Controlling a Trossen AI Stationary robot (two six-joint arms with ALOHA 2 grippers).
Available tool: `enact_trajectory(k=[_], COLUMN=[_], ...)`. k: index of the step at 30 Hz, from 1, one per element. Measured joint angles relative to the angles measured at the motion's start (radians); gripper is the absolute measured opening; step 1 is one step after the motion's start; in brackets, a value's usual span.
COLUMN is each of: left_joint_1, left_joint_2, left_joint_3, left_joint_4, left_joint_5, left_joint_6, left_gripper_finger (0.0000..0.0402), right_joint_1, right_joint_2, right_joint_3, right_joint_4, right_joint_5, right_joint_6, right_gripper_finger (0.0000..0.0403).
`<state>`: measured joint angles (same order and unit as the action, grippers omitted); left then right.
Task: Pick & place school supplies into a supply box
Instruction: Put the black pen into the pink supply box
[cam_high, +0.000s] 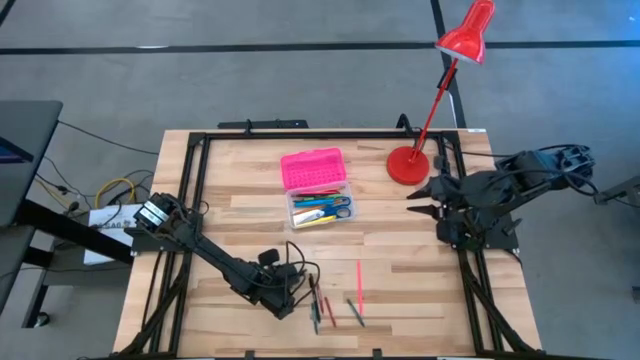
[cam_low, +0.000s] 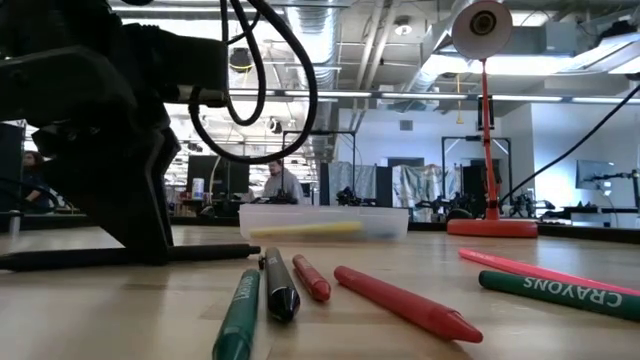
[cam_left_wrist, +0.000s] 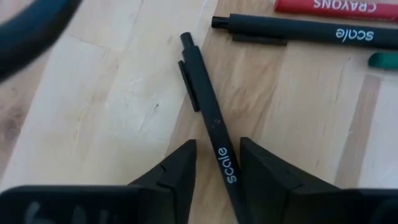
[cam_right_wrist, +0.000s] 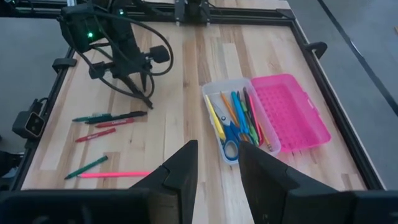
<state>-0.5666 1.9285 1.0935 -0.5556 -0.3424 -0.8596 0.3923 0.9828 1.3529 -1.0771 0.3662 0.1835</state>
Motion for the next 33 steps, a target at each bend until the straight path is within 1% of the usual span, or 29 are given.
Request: enact_trajectory(k=[8,12,14,18,21,25,33], left_joint_1=[0.001,0.001,0.004,0.021,0.036,0.061,0.126], left_joint_2=[0.0,-0.001,-0.002,-0.003,-0.006,-0.016,-0.068], left_joint_3=[0.0,0.0,0.0,0.0,0.0,0.0,-0.012], left_joint_4=[-0.012,-0.036,-0.052,-0.082,-0.092,-0.106,-0.143], left_joint_5=[-0.006,-0.013,-0.015,-0.013,-0.01,-0.002,-0.021], left_joint_6=[0.054,0.054,0.051,0.001,-0.005,0.028,0.097], left_gripper_finger=[0.0039,0.0017,0.0016,0.0029,0.0028,0.0017,0.0018], right_joint_1=[0.0,0.0,0.0,0.0,0.0,0.0,0.0], right_joint_2=[0.009,0.008,0.008,0.008,0.008,0.008,0.008], right_joint_3=[0.0,0.0,0.0,0.0,0.0,0.0,0.0], right_joint_4=[0.0,0.0,0.0,0.0,0.0,0.0,0.0], right_joint_5=[-0.001,-0.001,-0.001,-0.001,-0.001,-0.001,0.0], right_joint_6=[-0.005,-0.006,-0.007,-0.008,-0.008,-0.008,-0.008], right_gripper_finger=[0.0108,0.0108,0.0108,0.0108,0.0108,0.0108,0.0108])
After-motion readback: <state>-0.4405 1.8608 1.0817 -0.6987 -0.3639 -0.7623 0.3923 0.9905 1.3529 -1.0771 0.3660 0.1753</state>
